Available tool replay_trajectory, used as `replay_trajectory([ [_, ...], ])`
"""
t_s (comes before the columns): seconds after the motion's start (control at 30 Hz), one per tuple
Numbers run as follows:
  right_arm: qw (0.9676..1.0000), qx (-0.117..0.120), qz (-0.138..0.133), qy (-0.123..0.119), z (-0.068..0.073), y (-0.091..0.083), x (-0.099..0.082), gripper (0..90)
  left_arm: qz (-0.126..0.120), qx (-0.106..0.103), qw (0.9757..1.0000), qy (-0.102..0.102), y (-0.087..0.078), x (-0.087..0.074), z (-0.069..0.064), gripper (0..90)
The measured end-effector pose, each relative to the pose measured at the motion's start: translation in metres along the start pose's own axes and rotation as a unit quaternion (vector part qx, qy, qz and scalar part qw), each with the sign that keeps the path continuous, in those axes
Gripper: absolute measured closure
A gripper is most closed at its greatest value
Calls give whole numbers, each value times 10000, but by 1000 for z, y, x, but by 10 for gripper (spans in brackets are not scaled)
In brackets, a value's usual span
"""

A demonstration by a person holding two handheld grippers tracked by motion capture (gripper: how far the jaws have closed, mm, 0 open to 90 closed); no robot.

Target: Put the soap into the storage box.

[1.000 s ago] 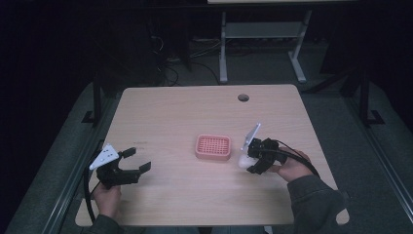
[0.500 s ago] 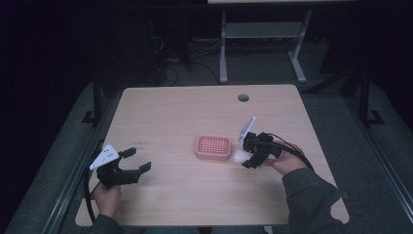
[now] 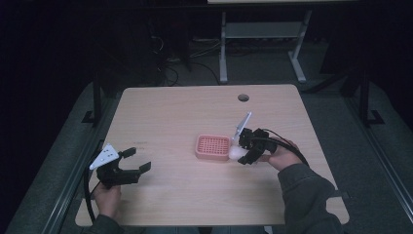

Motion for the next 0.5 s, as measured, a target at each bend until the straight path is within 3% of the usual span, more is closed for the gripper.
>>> replay_trajectory([
  [0.5, 10000, 6, -58, -41, -5, 0, 11, 488, -9, -1, 10000, -3, 0, 0, 0, 141],
])
Point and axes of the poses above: each handheld gripper's, and its own axes: y roughly forward along the jaws, x roughly out of its top, z roughly to its left, the point moved 6 cm from there along y, roughly forward along the jaws, and after that the axes turned 11 degrees about -x, right-handed, at the moved point
